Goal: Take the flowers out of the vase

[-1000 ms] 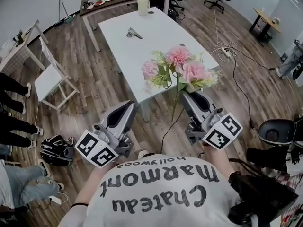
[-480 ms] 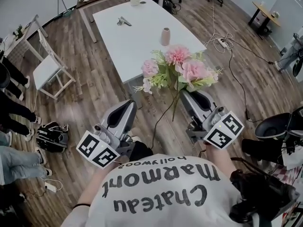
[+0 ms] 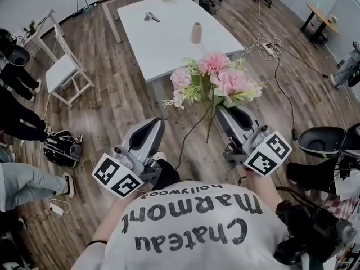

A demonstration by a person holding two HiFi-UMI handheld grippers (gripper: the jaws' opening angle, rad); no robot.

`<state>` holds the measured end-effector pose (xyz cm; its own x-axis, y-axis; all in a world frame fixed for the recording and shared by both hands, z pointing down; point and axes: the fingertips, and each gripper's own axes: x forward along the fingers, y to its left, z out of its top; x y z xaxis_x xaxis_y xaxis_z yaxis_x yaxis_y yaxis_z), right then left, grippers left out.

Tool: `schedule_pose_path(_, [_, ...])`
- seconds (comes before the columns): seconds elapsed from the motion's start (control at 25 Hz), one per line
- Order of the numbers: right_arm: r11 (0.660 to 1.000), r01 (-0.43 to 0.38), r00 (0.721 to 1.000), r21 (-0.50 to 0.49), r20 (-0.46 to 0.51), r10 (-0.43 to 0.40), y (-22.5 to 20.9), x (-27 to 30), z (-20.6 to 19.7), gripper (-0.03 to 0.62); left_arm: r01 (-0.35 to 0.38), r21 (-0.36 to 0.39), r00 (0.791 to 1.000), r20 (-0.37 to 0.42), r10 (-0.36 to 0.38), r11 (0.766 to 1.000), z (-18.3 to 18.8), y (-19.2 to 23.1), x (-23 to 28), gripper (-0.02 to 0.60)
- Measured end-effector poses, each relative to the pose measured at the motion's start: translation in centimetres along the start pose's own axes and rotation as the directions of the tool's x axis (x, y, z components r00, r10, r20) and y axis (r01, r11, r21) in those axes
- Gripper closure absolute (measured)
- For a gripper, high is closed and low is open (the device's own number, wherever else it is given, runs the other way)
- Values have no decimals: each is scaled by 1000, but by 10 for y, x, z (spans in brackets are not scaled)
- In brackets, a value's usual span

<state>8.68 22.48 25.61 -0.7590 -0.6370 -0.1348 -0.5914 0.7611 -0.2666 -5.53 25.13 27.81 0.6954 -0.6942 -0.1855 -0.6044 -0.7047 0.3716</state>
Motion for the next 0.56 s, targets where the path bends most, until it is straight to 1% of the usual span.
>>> schedule_pose_path(0.56, [999,-32,999,-16,9,32,22,-1,13,548,-26,25,999,27,25,999,19,-15,-20,577])
